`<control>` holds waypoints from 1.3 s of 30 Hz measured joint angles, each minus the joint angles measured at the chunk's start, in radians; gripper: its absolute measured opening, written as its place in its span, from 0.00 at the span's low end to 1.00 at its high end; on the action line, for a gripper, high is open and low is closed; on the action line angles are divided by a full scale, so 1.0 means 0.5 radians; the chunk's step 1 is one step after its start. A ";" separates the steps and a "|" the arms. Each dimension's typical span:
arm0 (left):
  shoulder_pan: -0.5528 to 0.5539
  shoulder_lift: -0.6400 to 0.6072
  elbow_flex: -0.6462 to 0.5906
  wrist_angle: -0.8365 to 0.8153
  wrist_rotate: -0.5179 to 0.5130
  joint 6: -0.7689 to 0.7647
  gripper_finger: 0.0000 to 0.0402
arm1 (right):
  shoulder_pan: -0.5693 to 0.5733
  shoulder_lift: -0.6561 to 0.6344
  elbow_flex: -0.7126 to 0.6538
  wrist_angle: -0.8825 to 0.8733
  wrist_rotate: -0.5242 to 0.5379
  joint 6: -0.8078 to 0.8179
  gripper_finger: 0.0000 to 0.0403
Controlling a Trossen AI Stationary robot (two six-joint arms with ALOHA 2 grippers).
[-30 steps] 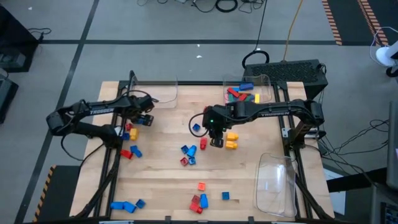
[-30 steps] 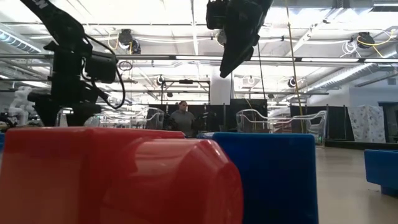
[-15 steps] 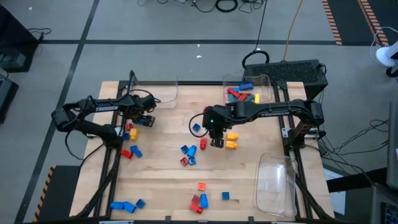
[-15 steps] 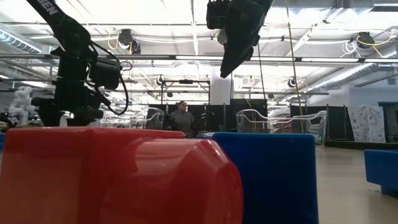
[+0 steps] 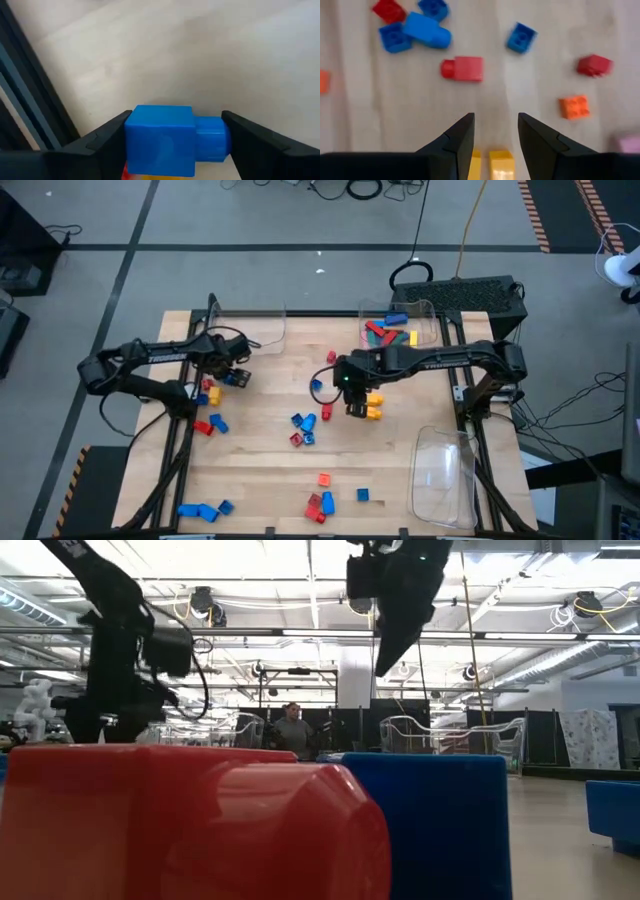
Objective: Sort blocks by size
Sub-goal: Put the 1 stud blue game piece into the top left transparent bin
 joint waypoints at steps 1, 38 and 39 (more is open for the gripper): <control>-0.018 -0.036 0.023 0.000 0.008 -0.002 0.71 | 0.005 -0.033 -0.037 0.002 0.050 0.032 0.33; 0.187 -0.138 0.540 0.408 -0.642 0.585 0.73 | 0.098 -0.571 -1.242 2.066 0.175 0.169 0.35; 0.194 -0.124 0.540 0.411 -0.641 0.584 0.73 | 0.098 -0.564 -1.241 2.067 0.174 0.169 0.35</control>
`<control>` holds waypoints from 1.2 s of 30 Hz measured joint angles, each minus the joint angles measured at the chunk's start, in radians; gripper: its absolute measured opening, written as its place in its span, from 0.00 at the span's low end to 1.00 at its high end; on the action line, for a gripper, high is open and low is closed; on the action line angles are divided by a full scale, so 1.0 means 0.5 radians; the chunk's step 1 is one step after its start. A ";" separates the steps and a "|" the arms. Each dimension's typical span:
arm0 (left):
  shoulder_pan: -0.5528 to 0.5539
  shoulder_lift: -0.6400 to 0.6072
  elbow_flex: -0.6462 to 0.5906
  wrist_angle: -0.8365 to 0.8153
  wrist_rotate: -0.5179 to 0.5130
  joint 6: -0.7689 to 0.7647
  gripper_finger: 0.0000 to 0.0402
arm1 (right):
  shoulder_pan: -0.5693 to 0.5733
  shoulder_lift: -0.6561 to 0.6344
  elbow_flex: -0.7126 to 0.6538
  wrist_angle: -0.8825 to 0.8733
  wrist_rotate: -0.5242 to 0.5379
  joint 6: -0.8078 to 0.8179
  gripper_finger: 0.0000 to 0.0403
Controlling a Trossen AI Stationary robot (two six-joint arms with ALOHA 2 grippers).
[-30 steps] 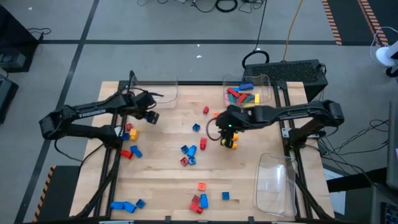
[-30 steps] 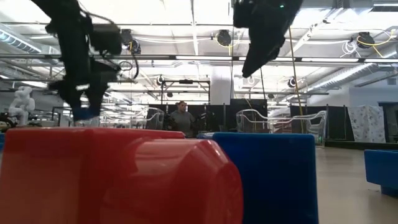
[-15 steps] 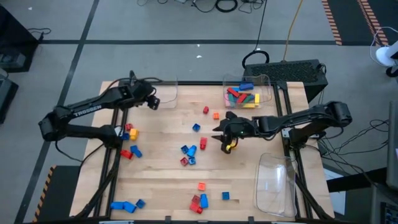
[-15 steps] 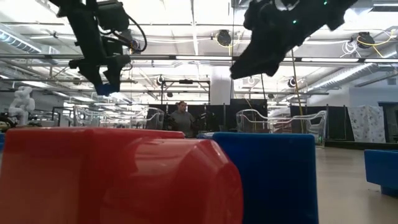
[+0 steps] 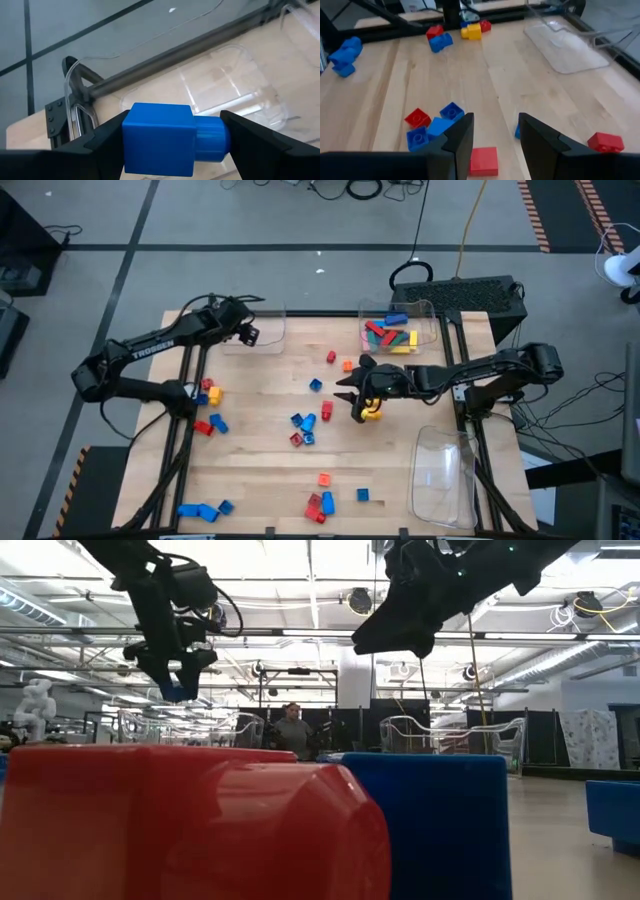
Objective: Sort blocks by size
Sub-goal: Put the 1 stud blue game piece into the top left transparent bin, then put the 1 stud yellow game piece into the top left transparent bin
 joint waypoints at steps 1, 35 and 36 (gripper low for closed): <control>0.005 0.013 0.000 -0.002 0.001 0.000 0.73 | 0.000 0.007 -0.002 -0.006 0.000 -0.001 0.35; -0.786 -0.277 -0.136 -1.269 0.593 -1.051 0.85 | 0.004 0.170 0.001 0.274 0.005 -0.158 0.35; -0.827 -0.276 -0.131 -1.235 0.606 -1.112 0.85 | 0.004 0.170 0.001 0.268 0.003 -0.162 0.35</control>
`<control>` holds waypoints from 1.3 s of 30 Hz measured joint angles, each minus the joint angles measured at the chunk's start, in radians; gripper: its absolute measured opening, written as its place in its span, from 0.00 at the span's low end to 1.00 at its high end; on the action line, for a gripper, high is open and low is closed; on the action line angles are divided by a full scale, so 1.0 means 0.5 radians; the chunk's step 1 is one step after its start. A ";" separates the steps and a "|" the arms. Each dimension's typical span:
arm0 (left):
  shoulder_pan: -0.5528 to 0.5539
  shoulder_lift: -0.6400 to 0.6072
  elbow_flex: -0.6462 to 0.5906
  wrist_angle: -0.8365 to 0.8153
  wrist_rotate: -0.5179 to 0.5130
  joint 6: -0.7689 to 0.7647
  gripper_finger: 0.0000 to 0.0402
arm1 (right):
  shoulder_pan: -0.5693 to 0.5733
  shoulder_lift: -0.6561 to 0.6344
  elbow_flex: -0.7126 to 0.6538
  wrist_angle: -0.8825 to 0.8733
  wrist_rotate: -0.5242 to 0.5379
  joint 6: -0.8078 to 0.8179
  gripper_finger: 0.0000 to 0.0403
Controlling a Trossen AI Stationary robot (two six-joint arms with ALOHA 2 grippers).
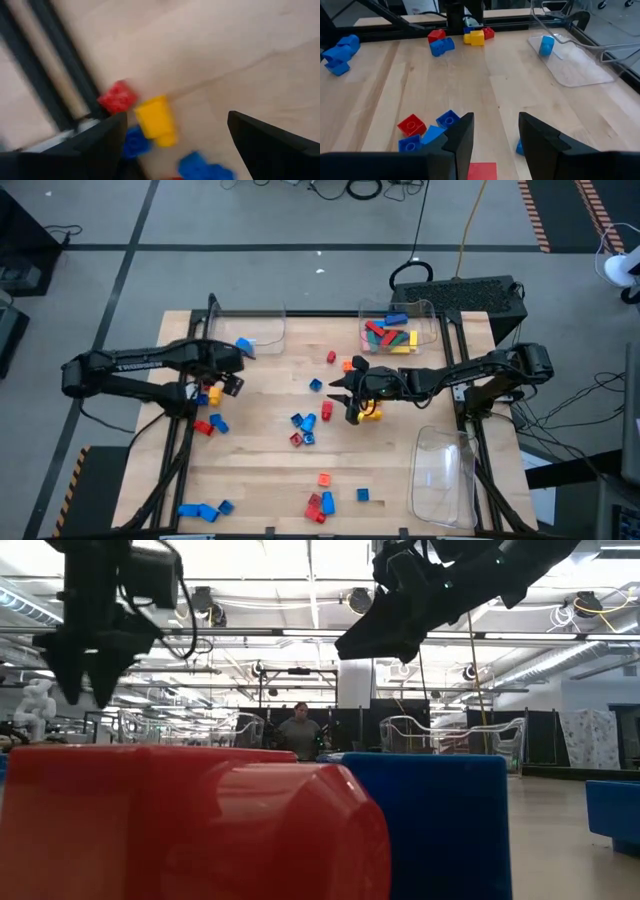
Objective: Sort blocks by size
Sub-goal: Put the 1 stud yellow game piece into the top left transparent bin
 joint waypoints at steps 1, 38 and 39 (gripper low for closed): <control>-0.026 0.005 0.004 0.009 0.013 -0.049 0.85 | 0.000 0.000 0.000 -0.004 0.000 -0.003 0.35; -0.050 0.800 -0.205 0.240 0.203 -0.048 0.85 | -0.093 0.010 0.000 0.031 -0.005 -0.221 0.35; -0.042 0.800 -0.207 0.241 0.182 -0.048 0.85 | -0.093 0.011 0.000 0.022 -0.005 -0.216 0.35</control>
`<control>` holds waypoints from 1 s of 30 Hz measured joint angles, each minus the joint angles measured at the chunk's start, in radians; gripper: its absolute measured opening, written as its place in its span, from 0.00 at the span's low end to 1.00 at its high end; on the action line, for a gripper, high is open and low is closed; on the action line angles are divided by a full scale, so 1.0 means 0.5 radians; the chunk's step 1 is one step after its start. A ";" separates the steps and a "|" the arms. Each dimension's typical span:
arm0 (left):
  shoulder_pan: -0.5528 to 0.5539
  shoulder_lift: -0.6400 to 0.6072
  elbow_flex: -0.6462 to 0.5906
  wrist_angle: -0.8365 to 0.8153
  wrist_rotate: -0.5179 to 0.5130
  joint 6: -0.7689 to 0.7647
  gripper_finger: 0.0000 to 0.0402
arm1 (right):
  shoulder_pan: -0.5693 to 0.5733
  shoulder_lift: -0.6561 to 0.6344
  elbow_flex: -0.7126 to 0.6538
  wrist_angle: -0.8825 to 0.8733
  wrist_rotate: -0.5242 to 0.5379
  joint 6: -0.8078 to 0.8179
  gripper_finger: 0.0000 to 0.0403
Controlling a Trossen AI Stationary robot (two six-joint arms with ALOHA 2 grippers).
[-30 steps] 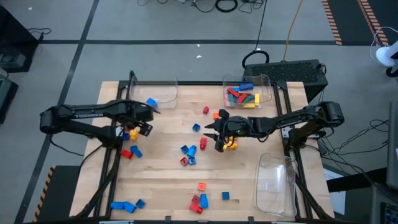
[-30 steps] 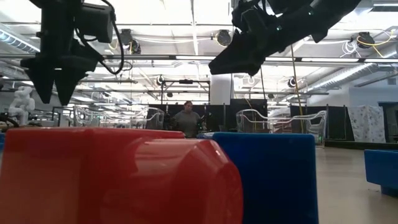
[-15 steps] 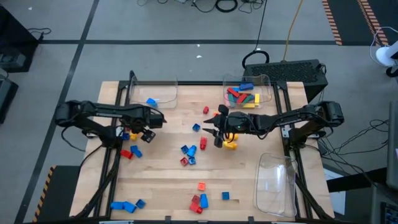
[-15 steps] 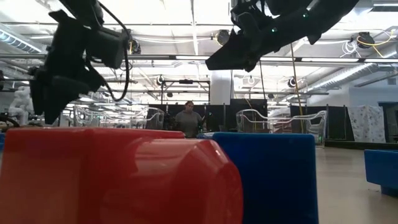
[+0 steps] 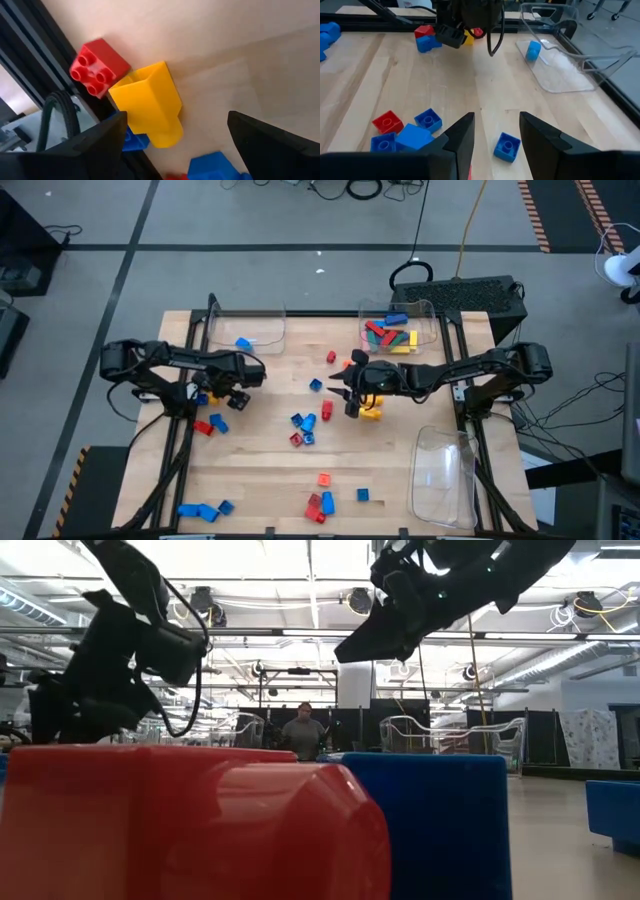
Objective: Sort blocks by size
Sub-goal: Put the 1 stud yellow game piece into the top left transparent bin
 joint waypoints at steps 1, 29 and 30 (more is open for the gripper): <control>0.010 0.000 -0.001 0.005 -0.015 0.002 0.85 | 0.000 0.004 0.000 -0.004 0.000 0.011 0.35; -0.232 0.016 0.283 0.049 -0.170 -0.086 0.85 | 0.000 0.018 0.000 0.021 0.000 0.057 0.35; -0.231 0.016 0.263 0.049 -0.176 -0.115 0.85 | 0.000 0.018 0.000 0.020 0.000 0.057 0.35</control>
